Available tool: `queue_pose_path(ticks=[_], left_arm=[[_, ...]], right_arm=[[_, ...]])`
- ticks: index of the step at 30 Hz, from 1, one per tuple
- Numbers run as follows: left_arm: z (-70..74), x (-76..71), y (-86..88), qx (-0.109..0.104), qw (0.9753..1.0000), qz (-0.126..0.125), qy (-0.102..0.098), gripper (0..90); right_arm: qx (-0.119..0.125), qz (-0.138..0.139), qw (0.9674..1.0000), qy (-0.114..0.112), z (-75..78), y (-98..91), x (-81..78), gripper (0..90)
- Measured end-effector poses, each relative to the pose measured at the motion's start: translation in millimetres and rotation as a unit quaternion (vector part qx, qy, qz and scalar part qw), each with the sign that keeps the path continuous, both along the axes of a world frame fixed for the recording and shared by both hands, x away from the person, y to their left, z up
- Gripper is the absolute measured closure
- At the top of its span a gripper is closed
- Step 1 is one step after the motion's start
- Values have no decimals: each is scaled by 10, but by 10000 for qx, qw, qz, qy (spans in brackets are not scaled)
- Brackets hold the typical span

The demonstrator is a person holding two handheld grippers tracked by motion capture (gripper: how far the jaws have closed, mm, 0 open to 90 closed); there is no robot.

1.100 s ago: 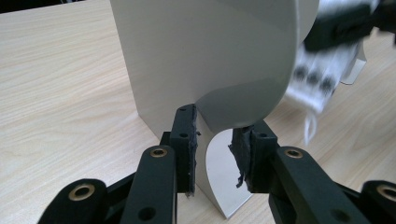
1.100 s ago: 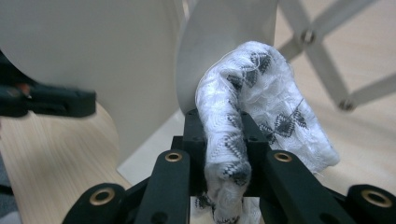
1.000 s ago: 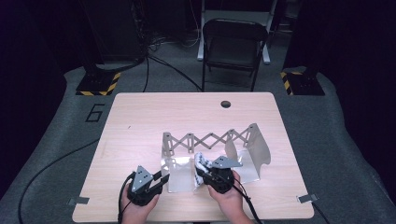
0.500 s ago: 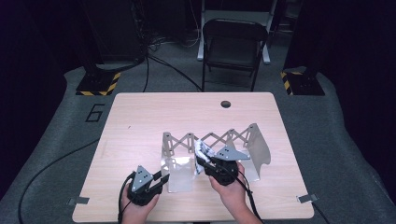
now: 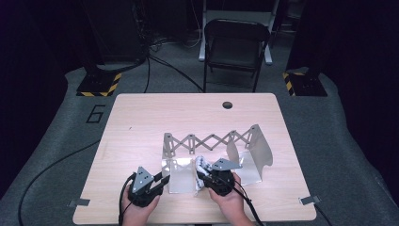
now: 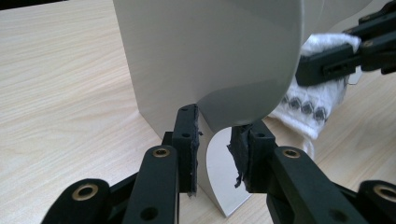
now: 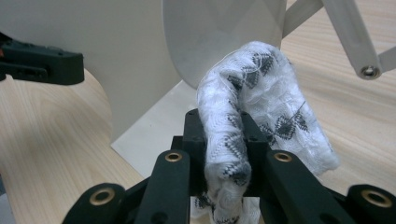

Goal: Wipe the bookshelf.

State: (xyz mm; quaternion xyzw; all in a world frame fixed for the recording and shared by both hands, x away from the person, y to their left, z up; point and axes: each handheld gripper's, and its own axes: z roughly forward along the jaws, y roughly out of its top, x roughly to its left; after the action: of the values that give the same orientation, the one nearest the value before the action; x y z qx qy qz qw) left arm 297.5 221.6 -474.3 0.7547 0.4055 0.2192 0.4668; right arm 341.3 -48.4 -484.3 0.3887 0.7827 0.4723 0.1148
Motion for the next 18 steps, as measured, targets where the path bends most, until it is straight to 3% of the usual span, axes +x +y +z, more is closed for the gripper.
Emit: queue_pose_path(ticks=[2,4,13,18], left_arm=[[9,2,19,77,9999,-47,49,725],[6,4,21,23,10000,-11,55,728],[8,17,41,13,10000,38,62,741],[5,19,48,-8,9999,78,67,747]], right_arm=[[24,-9,10000,12,13,-5,-2,774],[103,-20,9999,-22,62,-22,-9,774],[486,-45,9972,-566,471,-99,-40,774],[469,-65,9972,-582,483,-96,-21,774]])
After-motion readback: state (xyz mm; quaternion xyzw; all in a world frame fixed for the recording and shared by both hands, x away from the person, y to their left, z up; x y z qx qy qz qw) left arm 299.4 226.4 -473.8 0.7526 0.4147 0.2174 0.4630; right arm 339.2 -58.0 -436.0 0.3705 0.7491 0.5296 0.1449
